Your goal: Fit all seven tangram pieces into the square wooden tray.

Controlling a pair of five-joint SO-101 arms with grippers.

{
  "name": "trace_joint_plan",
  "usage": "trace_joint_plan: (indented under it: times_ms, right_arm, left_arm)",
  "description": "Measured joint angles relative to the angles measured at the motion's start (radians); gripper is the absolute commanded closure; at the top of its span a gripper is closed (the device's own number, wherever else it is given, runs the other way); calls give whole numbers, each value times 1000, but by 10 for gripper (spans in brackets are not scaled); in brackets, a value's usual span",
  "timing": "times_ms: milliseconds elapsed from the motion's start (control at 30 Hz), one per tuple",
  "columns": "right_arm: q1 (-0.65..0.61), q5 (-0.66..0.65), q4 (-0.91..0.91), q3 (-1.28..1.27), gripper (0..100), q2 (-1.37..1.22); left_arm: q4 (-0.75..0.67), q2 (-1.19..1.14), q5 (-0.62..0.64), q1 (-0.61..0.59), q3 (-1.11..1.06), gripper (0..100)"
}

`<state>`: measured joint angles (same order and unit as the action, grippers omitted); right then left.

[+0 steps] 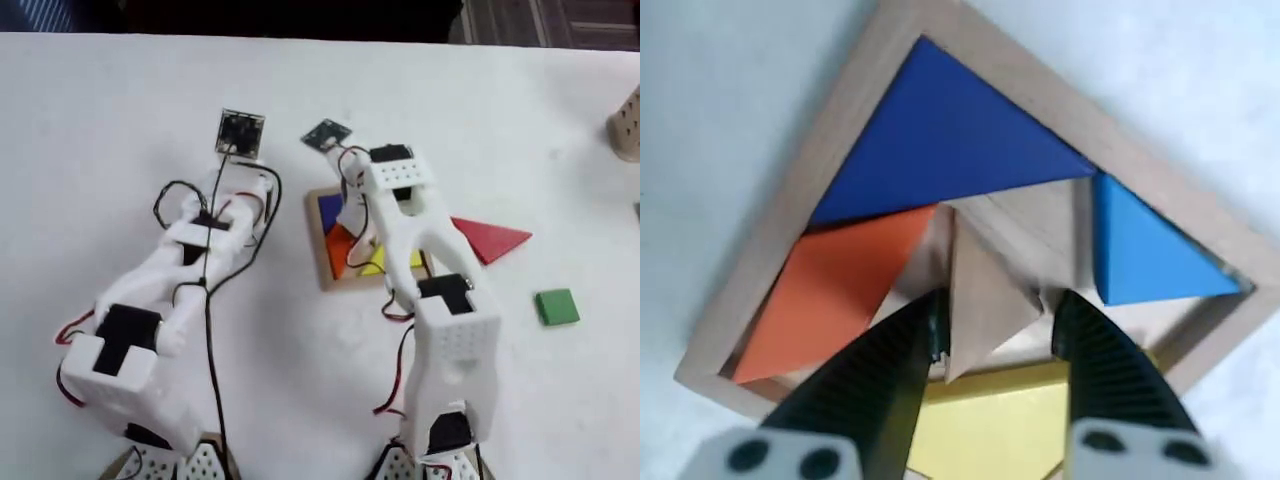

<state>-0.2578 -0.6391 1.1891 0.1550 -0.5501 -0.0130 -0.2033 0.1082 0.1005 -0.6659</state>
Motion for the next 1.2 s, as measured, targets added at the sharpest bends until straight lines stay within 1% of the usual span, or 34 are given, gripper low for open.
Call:
trace_joint_plan:
  times_ms: [167, 233, 333, 467, 633, 767, 867, 1000, 1100, 1200]
  right_arm:
    - [0, 0, 14, 44, 835, -44]
    - [0, -2, 28, 57, 879, -44]
    - [2, -2, 28, 64, 978, -46]
    - [0, -2, 32, 71, 964, -46]
    - [-2, -2, 81, 84, 964, -48]
    - [-2, -2, 163, 129, 965, -48]
    - [17, -2, 270, 189, 981, -14]
    - [112, -2, 402, 241, 981, 83]
    - [241, -2, 459, 255, 981, 137]
    - [390, -2, 471, 255, 981, 155]
  left_arm:
    - [0, 0, 0, 0, 0, 976]
    - [0, 0, 0, 0, 0, 976]
    - [0, 0, 0, 0, 0, 976]
    - [0, 0, 0, 0, 0, 976]
    - [0, 0, 0, 0, 0, 976]
    - [0, 0, 0, 0, 0, 976]
    - [0, 0, 0, 0, 14, 976]
    - [0, 0, 0, -9, 34, 976]
    - [0, 0, 0, -11, 35, 976]
    - [0, 0, 0, -12, 35, 976]
